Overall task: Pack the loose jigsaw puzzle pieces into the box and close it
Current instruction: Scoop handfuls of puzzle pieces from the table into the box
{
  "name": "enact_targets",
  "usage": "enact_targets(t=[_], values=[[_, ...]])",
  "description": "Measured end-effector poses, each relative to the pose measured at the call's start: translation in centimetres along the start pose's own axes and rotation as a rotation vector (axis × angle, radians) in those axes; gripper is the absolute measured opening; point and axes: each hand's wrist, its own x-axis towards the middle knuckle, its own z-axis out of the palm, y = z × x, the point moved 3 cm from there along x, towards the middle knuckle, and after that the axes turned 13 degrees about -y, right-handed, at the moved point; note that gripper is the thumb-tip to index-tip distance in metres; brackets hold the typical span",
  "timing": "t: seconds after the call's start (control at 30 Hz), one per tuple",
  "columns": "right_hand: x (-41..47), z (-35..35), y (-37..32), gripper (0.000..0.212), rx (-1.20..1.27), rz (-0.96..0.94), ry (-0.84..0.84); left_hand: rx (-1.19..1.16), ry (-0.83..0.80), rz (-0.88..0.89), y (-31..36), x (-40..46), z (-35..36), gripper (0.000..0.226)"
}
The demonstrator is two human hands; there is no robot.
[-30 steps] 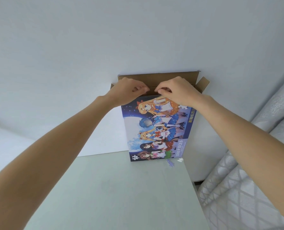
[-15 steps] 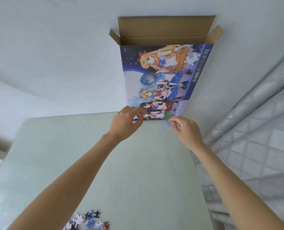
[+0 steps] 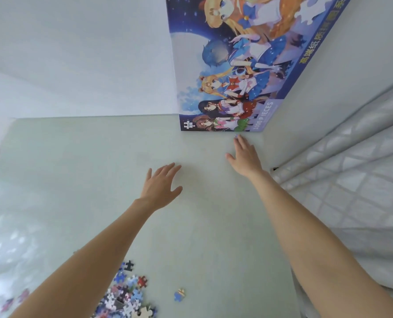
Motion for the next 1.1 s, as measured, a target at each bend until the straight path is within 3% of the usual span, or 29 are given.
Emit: enact_targets(t=[0.2, 0.43, 0.57, 0.67, 0.73, 0.83, 0.97, 1.1], values=[[-9.2, 7.4, -6.9, 0.058, 0.048, -0.337, 0.05, -0.052, 0.003, 0.068, -1.0, -3.8, 1.6, 0.052], [-23.2, 16.5, -11.7, 0.056, 0.03, -0.304, 0.067, 0.023, -0.15, -0.053, -2.8, -15.4, 6.6, 0.047], [-28.4, 19.2, -14.5, 0.058, 0.081, -0.323, -0.132, -0.013, -0.175, -0.052, -3.0, -21.8, 9.7, 0.048], [-31.9, 20.9, -17.3, 0.063, 0.145, -0.397, -0.307, -0.194, -0.012, -0.006, -2.7, -27.3, 11.4, 0.046], [-33.5, 21.8, -18.5, 0.071, 0.166, -0.423, -0.404, -0.289, 0.133, -0.071, -3.2, -30.6, 12.5, 0.046], [-35.3, 22.7, -19.0, 0.076, 0.163, -0.464, -0.457, -0.336, 0.183, -0.282, -5.0, -35.0, 15.2, 0.073], [-36.3, 23.0, -18.3, 0.093, -0.055, -0.321, -0.335, -0.425, -0.076, -0.582, -7.3, -39.5, 20.1, 0.13], [-37.5, 24.3, -19.0, 0.121, -0.137, -0.161, -0.397, -0.395, -0.139, -0.578, -7.4, -39.9, 21.9, 0.139]])
